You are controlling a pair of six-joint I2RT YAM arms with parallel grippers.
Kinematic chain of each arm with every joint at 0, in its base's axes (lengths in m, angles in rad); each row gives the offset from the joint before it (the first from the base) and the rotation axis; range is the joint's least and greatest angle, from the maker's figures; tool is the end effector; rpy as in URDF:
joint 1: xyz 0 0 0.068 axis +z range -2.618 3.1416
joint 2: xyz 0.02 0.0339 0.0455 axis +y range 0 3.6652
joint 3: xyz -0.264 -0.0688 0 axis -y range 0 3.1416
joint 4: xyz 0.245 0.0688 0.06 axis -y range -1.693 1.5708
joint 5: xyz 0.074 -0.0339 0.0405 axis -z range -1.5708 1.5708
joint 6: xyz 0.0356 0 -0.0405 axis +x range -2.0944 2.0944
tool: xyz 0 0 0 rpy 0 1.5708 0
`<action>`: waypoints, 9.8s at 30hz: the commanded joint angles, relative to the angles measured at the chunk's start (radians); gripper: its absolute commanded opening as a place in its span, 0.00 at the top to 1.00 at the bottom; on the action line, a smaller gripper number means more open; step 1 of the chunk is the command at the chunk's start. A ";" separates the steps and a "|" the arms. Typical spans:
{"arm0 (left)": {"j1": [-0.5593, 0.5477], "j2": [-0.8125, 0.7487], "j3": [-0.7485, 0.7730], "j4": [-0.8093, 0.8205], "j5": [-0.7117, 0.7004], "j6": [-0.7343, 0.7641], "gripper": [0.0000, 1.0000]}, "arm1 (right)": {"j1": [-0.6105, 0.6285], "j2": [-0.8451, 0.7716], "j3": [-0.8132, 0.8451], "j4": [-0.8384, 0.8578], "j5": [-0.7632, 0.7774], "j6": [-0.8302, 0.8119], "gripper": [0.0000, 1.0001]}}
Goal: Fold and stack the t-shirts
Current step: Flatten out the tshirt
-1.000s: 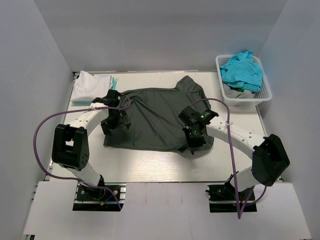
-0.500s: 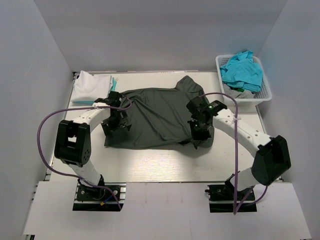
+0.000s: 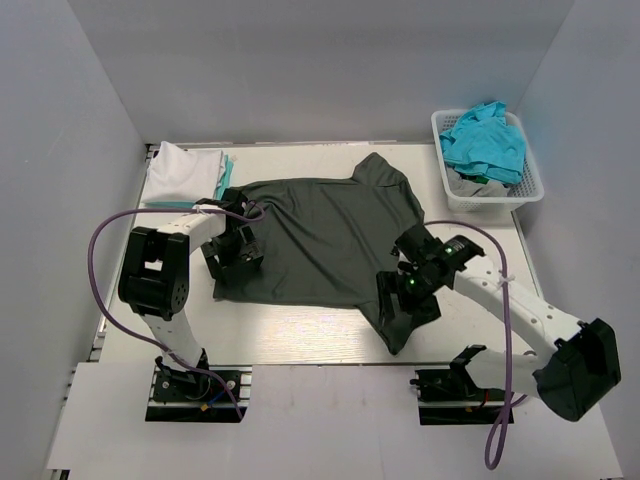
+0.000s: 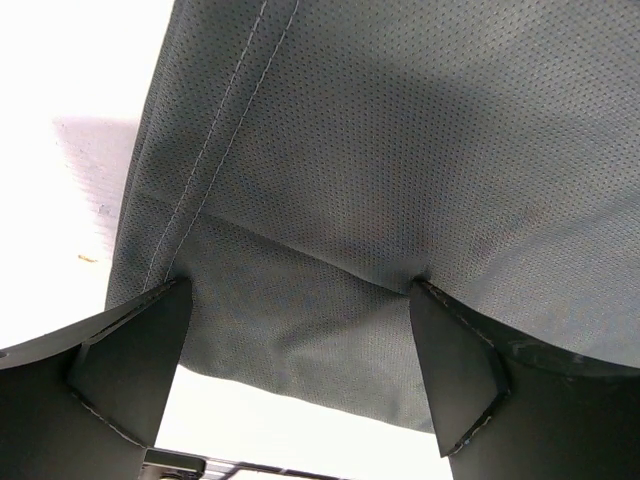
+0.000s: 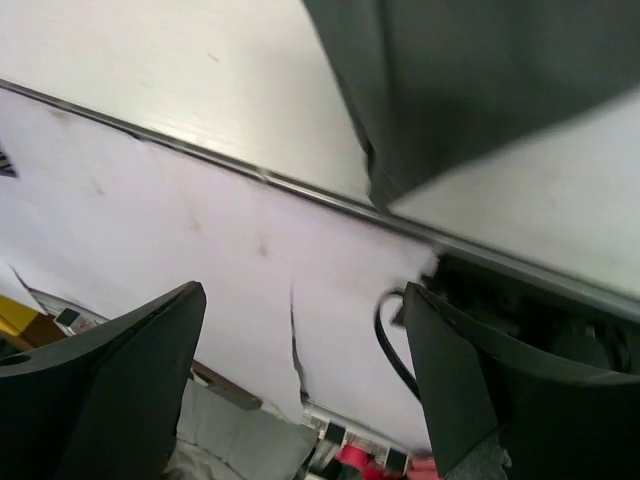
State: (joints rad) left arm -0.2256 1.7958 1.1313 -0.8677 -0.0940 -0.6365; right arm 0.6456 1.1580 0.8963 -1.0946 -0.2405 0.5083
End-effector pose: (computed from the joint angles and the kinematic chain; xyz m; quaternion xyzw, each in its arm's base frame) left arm 0.3058 -0.0668 0.1576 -0.2046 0.9775 0.0346 0.0371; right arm 0.1462 0.1207 0.2438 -0.0805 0.9839 0.1579 0.0240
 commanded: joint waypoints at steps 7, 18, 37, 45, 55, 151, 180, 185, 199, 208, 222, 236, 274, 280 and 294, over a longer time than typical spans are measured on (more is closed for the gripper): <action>0.002 -0.032 0.010 0.015 -0.015 -0.008 0.00 | 0.049 0.120 0.020 0.208 0.004 -0.091 0.20; 0.002 -0.032 -0.008 0.004 -0.024 -0.008 0.00 | 0.184 0.299 -0.046 0.299 0.294 -0.108 0.31; 0.002 0.017 0.033 -0.005 -0.042 -0.017 0.00 | 0.111 0.364 0.177 0.295 0.570 -0.160 1.00; 0.002 0.080 0.074 -0.005 -0.042 -0.008 0.00 | 0.013 0.423 0.214 0.331 0.625 -0.214 0.96; 0.002 0.129 0.105 0.004 -0.012 0.001 0.00 | -0.035 0.485 0.314 0.309 0.659 -0.160 0.48; 0.011 0.140 0.108 -0.028 -0.078 -0.028 0.00 | -0.049 0.012 -0.013 -0.051 0.127 0.055 0.54; 0.020 0.221 0.246 -0.116 -0.125 -0.037 0.00 | -0.372 0.816 0.347 0.608 0.544 0.006 0.43; 0.020 0.264 0.363 -0.149 -0.161 -0.048 0.00 | -0.454 0.923 0.616 0.611 0.523 -0.094 0.43; -0.012 0.106 0.504 -0.116 -0.064 0.075 0.00 | -0.403 0.474 0.331 0.650 0.260 -0.216 0.26; -0.118 0.250 0.767 0.052 0.197 0.136 0.00 | -0.336 0.344 0.129 0.542 0.090 -0.130 0.23; -0.351 0.631 1.110 0.325 0.531 0.075 0.00 | -0.342 0.462 0.052 0.760 0.104 -0.022 0.23; -0.402 0.758 1.049 0.274 0.293 0.097 0.00 | -0.342 0.580 0.039 0.909 0.147 0.079 0.82; -0.411 0.766 0.940 0.150 0.197 0.086 0.00 | -0.324 0.287 0.053 0.775 0.115 -0.063 0.42; -0.411 0.757 0.920 0.150 0.197 0.086 0.00 | -0.282 0.433 0.098 0.820 0.185 -0.062 0.42; -0.411 0.729 0.869 0.150 0.175 0.086 0.00 | -0.262 0.513 0.179 0.655 0.438 -0.045 1.00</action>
State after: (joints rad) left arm -0.6491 2.4676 2.0876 -0.4953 0.1383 -0.5644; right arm 0.3866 1.7279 1.0180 -0.3065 0.1017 0.4866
